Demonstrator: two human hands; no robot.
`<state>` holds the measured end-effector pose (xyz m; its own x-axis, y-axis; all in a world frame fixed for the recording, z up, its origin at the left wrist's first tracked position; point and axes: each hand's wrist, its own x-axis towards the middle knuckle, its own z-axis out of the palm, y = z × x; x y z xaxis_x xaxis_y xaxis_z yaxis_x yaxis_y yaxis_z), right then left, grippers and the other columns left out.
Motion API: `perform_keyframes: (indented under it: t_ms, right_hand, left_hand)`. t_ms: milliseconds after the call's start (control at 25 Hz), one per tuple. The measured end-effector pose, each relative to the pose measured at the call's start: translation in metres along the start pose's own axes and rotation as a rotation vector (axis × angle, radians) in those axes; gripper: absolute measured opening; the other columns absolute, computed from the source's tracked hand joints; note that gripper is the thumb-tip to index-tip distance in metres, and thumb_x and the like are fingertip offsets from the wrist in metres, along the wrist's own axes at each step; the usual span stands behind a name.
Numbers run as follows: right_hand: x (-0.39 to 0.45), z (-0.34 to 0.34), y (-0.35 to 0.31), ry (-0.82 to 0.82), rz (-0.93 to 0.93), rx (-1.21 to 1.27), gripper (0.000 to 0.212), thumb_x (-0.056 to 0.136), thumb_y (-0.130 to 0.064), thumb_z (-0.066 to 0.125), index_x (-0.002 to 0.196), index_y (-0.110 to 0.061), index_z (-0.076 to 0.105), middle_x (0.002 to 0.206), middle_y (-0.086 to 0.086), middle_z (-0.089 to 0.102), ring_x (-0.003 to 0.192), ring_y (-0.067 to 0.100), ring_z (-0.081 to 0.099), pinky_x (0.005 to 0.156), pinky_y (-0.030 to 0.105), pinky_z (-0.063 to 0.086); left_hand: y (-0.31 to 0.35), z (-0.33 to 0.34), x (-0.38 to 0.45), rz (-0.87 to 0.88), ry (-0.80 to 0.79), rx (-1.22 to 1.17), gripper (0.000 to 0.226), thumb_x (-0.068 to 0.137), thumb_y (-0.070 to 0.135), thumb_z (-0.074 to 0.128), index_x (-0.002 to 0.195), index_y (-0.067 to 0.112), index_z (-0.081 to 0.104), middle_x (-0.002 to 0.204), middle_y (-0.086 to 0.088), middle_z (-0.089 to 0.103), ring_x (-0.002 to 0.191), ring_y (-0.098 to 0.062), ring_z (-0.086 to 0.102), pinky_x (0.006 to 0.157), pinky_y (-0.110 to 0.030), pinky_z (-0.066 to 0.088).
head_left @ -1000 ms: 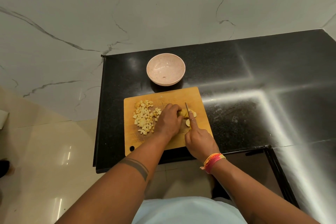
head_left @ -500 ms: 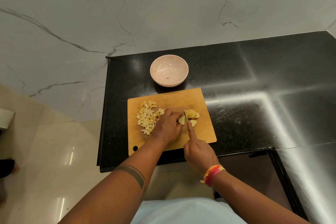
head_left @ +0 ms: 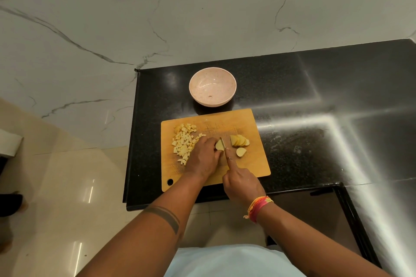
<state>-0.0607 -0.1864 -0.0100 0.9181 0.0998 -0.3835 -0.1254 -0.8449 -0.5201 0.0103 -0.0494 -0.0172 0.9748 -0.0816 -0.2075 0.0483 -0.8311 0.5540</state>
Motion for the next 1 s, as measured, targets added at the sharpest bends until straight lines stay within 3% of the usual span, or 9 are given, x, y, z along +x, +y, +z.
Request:
perform_keyframes:
  t_ms: [120,520,1000]
  right_hand:
    - [-0.003,-0.002,0.001,0.009,-0.002,-0.014,0.081,0.097,-0.022,0.041,0.162,-0.035,-0.007,0.07,0.007,0.06,0.058,0.025,0.056,0.056,0.039,0.045]
    - [0.0,0.0,-0.008,0.001,-0.042,-0.159,0.078,0.1,-0.025,0.038,0.162,-0.028,-0.008,0.076,0.007,0.058,0.061,0.027,0.056,0.059,0.039,0.049]
    - [-0.04,0.005,0.012,-0.05,-0.039,-0.216,0.082,0.102,-0.027,0.037,0.16,-0.025,-0.021,0.072,0.0,0.056,0.054,0.017,0.048,0.052,0.034,0.041]
  left_hand:
    - [0.0,-0.002,0.001,0.009,-0.008,-0.015,0.036,0.101,0.025,0.059,0.137,0.023,0.059,0.123,0.0,0.055,0.112,-0.02,0.056,0.096,-0.037,0.05]
    - [0.003,-0.002,0.003,0.003,0.013,0.015,0.023,0.1,0.022,0.057,0.121,0.018,0.066,0.116,-0.002,0.058,0.105,-0.021,0.057,0.09,-0.036,0.051]
    - [0.004,0.0,0.005,-0.015,0.015,0.022,0.027,0.101,0.027,0.06,0.125,0.017,0.067,0.119,0.0,0.059,0.108,-0.021,0.058,0.091,-0.036,0.05]
